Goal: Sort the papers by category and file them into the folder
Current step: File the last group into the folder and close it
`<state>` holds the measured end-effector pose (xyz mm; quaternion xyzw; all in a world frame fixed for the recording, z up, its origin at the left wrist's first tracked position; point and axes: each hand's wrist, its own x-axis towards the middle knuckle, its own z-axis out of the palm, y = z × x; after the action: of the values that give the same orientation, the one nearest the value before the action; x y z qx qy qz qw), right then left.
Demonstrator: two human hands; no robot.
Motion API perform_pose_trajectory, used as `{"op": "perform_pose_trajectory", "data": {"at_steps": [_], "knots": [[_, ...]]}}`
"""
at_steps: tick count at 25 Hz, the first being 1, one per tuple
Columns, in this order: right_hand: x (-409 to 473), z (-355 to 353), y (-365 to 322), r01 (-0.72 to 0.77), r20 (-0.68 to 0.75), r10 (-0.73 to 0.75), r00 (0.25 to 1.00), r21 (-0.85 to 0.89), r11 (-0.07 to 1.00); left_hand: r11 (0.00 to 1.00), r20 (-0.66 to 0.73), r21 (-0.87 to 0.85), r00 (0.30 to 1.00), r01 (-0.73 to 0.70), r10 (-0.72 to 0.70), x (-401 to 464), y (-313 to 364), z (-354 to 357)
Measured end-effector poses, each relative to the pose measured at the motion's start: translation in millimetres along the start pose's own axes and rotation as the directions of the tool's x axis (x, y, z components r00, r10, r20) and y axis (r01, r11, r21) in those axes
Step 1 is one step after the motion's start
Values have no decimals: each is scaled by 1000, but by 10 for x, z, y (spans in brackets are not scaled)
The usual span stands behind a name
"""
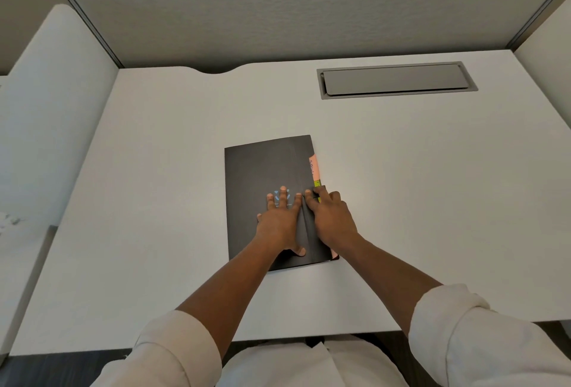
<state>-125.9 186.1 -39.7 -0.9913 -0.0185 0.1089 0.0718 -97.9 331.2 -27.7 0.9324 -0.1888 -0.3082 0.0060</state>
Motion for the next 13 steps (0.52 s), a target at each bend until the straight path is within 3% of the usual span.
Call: {"op": "perform_pose_trajectory", "data": {"at_steps": [3,5,7,10,11,13], "knots": [[-51,-25,27,23,27,-24,999,50,998,998,-50,-55,998,-42,39,-80,-91,12],[-92,-65,59,27,20,-32,999,210,977,985,-90,-161,995,-55,40,-134,-192,25],[-194,-57,81,-68,-38,90,995,390,918,968,-159,-248,987,-50,10,-218,-323,77],[-349,-31,85,-261,-51,315,948,442,858,962,-385,-273,912,32,-140,-390,-523,208],[-382,-31,81,-299,-31,347,937,440,847,948,-416,-301,880,102,-227,-459,-583,254],[-387,-31,66,-345,14,380,925,450,824,874,-348,-413,842,257,-412,-588,-656,329]]}}
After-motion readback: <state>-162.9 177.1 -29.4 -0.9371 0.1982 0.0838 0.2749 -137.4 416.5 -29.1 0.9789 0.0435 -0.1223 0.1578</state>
